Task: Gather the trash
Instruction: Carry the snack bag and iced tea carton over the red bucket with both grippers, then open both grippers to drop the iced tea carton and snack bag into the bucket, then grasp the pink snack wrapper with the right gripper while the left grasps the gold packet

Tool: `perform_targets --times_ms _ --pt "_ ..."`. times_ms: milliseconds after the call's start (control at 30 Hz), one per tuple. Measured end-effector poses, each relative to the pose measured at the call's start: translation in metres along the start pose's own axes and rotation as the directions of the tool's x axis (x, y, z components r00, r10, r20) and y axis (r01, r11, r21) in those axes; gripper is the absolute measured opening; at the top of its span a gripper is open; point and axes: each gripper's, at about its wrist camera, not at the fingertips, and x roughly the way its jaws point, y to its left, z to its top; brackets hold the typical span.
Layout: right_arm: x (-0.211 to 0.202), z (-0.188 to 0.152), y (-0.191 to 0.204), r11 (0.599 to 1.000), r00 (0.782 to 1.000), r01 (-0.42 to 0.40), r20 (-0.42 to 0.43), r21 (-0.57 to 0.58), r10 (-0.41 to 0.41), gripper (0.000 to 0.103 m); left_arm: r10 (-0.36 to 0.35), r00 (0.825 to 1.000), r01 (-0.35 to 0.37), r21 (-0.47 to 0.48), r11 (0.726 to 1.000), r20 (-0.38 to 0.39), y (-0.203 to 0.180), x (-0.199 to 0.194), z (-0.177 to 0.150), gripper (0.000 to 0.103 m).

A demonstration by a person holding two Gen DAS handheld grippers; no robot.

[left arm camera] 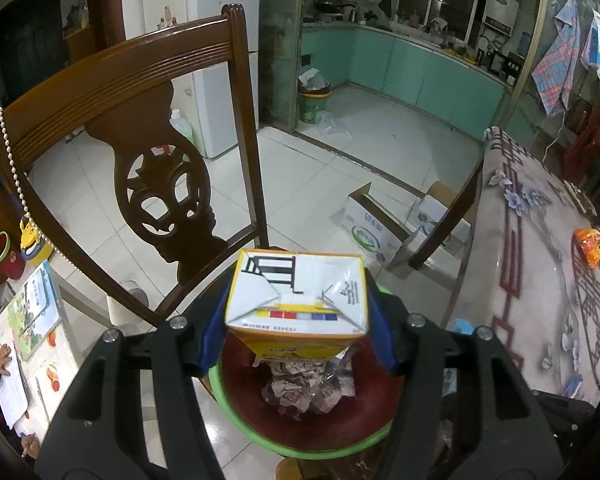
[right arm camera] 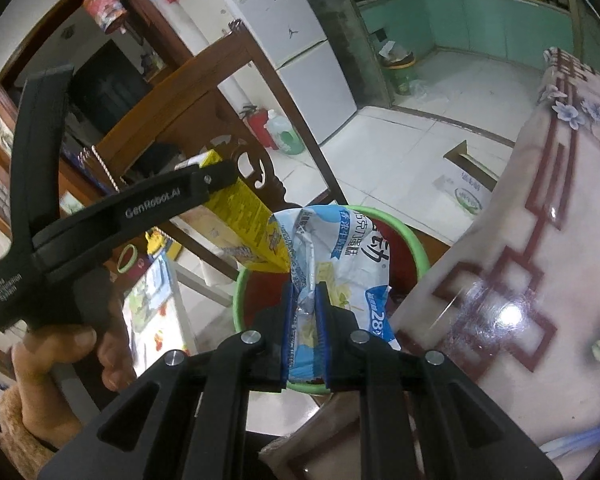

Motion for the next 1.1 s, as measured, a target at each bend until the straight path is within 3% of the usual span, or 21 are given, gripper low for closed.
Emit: perform_targets --times_ms 33,67,100,133,267,467,700,867,933,1100 --pt "0.0 0.001 -0.001 1.0 1.0 -0.004 0.001 0.008 0.004 0.026 0.003 1.0 -0.003 -0.005 1.0 0.001 0.001 0.0 0.0 0.057" --pt "0.001 0.001 -0.003 1.0 1.0 -0.007 -0.001 0.016 0.007 0.044 0.005 1.0 -0.005 -0.009 1.0 0.001 0.001 0.001 0.0 0.057" --pt "0.0 0.002 -0.004 1.0 1.0 -0.003 0.0 0.021 0.003 0.056 0.005 1.0 -0.005 -0.011 1.0 0.0 0.002 0.001 0.001 0.057" --pt "-0.002 0.003 -0.004 1.0 1.0 -0.001 0.005 0.022 0.001 0.06 0.007 1.0 -0.007 -0.01 1.0 -0.002 0.001 0.002 0.001 0.058" --pt "-0.015 0.003 -0.008 1.0 0.999 0.005 0.047 0.029 -0.007 0.067 0.026 1.0 -0.026 0.006 1.0 0.002 -0.004 0.004 0.002 0.081" --pt "-0.042 -0.004 -0.03 0.996 0.996 0.045 0.078 0.08 -0.051 0.068 0.036 0.998 -0.034 0.048 0.998 -0.044 -0.018 0.015 -0.001 0.085" --pt "-0.088 -0.022 -0.061 0.984 0.985 0.141 0.088 0.109 -0.15 0.068 -0.039 0.999 0.04 0.051 0.998 -0.015 -0.042 0.006 -0.001 0.092" --pt "-0.136 -0.038 -0.096 0.943 0.949 0.293 0.075 0.156 -0.307 0.073 -0.104 0.994 0.106 0.064 0.992 -0.038 -0.071 0.003 -0.002 0.092" --pt "-0.162 -0.047 -0.113 0.922 0.93 0.335 0.087 0.193 -0.357 0.08 -0.144 0.989 0.147 0.081 0.986 -0.04 -0.09 -0.003 -0.004 0.092" --pt "-0.236 -0.071 -0.17 0.838 0.862 0.457 0.084 0.298 -0.499 0.081 -0.213 0.975 0.22 0.181 0.959 -0.06 -0.148 -0.013 -0.014 0.093"
